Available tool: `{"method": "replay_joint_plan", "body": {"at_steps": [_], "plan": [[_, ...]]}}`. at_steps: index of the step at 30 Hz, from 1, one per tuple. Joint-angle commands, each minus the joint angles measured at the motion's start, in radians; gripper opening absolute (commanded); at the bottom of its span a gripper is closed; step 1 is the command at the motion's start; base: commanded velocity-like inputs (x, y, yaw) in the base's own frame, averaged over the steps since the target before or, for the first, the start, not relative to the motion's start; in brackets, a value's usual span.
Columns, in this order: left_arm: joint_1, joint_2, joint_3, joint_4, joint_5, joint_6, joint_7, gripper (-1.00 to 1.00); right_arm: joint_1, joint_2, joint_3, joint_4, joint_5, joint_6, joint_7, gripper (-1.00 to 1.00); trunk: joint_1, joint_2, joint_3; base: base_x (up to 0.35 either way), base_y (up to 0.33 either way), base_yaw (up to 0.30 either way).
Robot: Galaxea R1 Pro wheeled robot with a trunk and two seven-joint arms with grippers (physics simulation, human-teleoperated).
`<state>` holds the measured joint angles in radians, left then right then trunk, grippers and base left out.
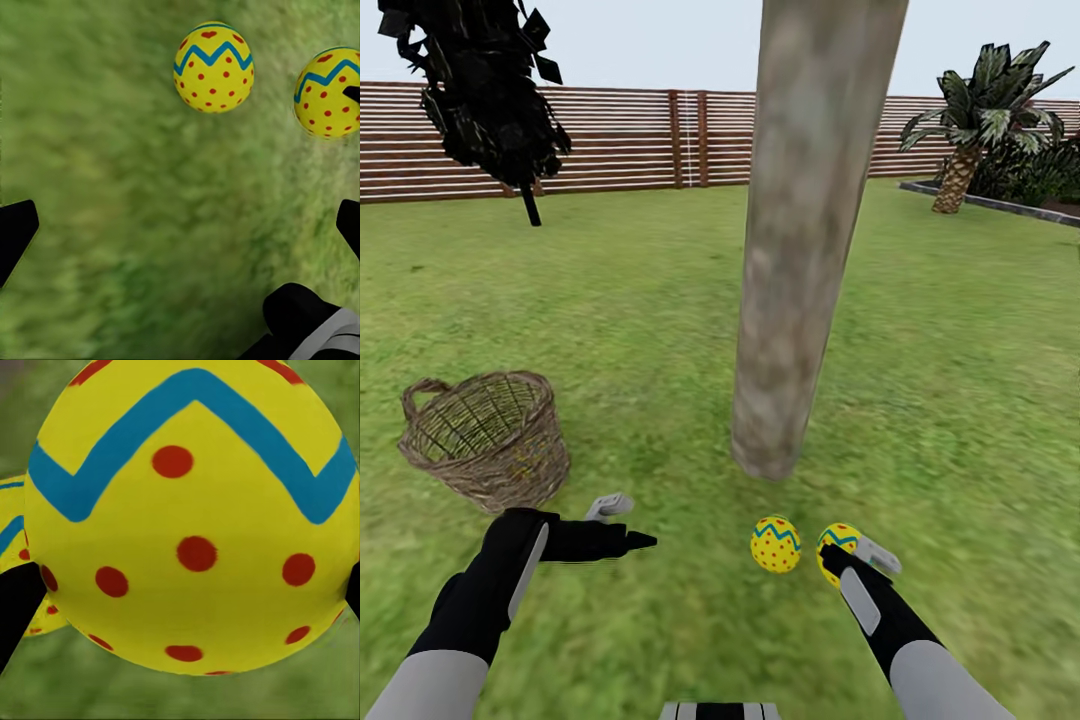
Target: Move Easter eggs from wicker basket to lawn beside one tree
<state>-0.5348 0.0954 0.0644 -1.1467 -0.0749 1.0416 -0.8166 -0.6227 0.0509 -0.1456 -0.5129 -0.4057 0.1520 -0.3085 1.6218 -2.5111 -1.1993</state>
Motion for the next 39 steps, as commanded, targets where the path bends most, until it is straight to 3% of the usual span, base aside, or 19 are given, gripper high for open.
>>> {"method": "replay_joint_plan", "body": {"at_steps": [1,19,35,39], "plan": [[0.000,-0.001,0.002,-0.001,-0.008,0.005,-0.009,1.00,0.000,0.000,-0.003,-0.003,-0.007,0.000,0.001,-1.00,0.000,0.000,0.000,0.224,0.000,-0.005],[-0.001,-0.002,0.003,-0.001,-0.003,0.005,-0.011,1.00,0.000,-0.005,-0.002,-0.003,-0.006,-0.007,0.019,-1.00,0.000,0.000,0.000,0.071,0.000,0.042],[0.000,-0.002,0.002,-0.001,-0.001,0.005,-0.013,1.00,0.000,-0.012,-0.002,-0.002,-0.007,-0.030,0.020,-1.00,0.007,-0.004,-0.062,0.000,0.000,0.000],[-0.001,-0.002,0.002,-0.001,-0.001,0.005,-0.014,1.00,0.000,-0.013,-0.003,-0.001,-0.007,-0.032,0.019,-1.00,0.007,-0.004,-0.062,0.000,0.000,0.000]]}}
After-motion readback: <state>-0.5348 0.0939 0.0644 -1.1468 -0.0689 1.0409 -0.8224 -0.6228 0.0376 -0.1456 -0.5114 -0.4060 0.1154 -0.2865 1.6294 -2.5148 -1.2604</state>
